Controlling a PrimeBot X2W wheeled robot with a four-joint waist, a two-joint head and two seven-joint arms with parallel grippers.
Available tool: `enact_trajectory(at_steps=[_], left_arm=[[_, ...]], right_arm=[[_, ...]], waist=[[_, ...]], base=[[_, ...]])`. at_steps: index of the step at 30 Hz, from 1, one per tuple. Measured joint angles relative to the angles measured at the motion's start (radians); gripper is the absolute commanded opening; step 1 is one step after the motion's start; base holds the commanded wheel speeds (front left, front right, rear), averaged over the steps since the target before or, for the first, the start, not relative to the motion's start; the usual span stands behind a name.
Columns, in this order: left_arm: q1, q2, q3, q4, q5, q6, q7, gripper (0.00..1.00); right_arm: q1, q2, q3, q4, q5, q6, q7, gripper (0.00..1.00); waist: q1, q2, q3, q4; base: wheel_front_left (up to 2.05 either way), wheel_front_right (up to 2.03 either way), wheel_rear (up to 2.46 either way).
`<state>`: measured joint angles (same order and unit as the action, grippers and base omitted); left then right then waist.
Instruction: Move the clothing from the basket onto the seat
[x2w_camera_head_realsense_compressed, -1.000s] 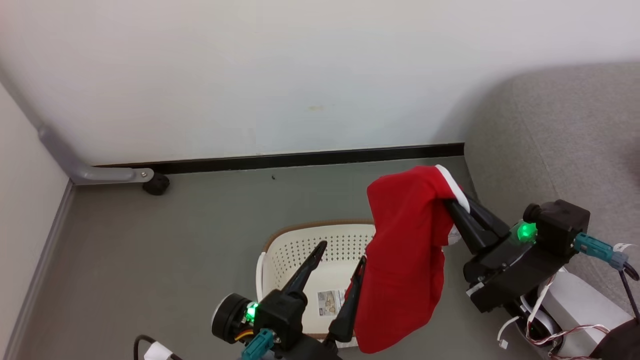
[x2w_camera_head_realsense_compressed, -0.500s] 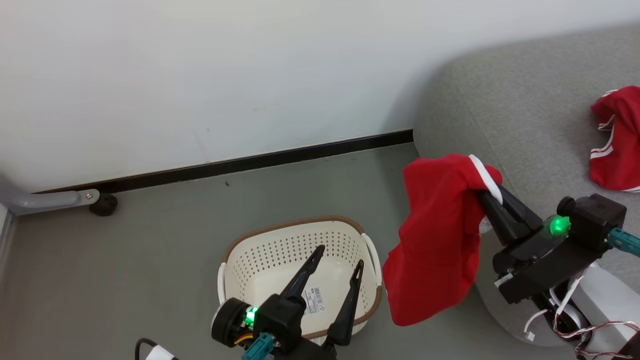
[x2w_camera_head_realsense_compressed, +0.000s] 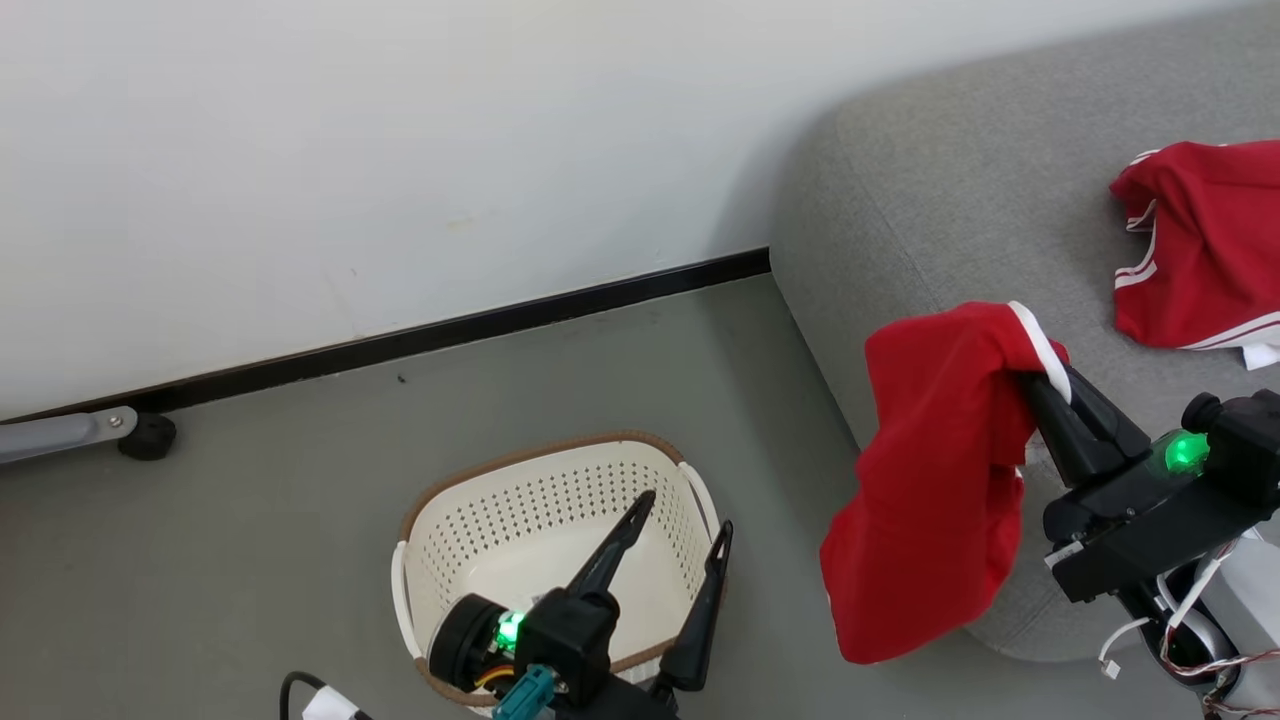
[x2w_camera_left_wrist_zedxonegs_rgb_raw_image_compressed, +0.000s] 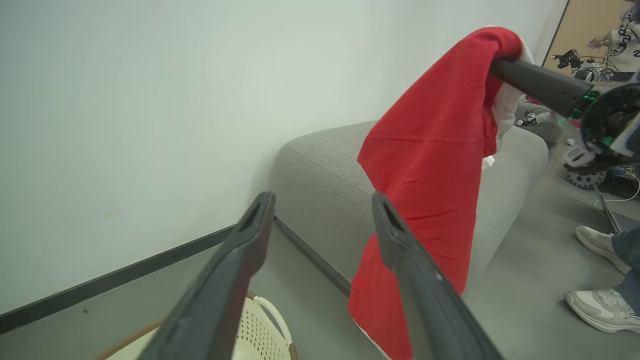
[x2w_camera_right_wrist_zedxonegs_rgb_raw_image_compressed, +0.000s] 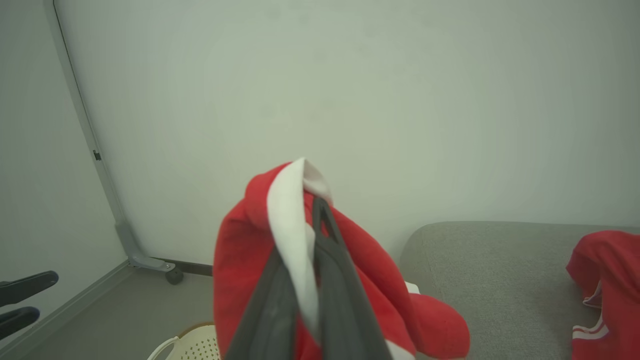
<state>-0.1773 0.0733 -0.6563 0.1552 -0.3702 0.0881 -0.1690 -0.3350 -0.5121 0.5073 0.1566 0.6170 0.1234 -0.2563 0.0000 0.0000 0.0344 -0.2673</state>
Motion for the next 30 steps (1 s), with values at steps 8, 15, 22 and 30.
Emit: enact_trajectory(at_steps=[8,15,22,30], left_arm=[[-0.021,-0.004,-0.012,0.016,0.0,-0.001,-0.001,1.0],[-0.021,-0.004,-0.021,0.026,0.0,-0.002,-0.01,1.0],[-0.032,-0.009,-0.042,0.035,0.0,-0.009,-0.01,1.0],[-0.043,-0.011,-0.069,0.035,0.0,-0.009,-0.01,1.0]], right_arm=[[0.024,-0.016,-0.032,-0.012,-0.001,0.0,0.0,0.0],[0.036,-0.016,-0.047,-0.019,-0.002,0.0,0.0,0.0],[0.042,-0.019,-0.071,-0.023,-0.005,0.0,0.0,0.0],[0.021,-0.053,-0.112,-0.02,0.0,0.0,0.0,0.0]], waist=[[0.0,0.0,0.005,-0.018],[0.0,0.0,0.009,-0.025],[0.0,0.0,0.02,-0.024],[0.0,0.0,0.046,-0.003]], base=[[0.0,0.0,0.0],[0.0,0.0,0.0],[0.0,0.0,0.0],[0.0,0.0,0.0]])
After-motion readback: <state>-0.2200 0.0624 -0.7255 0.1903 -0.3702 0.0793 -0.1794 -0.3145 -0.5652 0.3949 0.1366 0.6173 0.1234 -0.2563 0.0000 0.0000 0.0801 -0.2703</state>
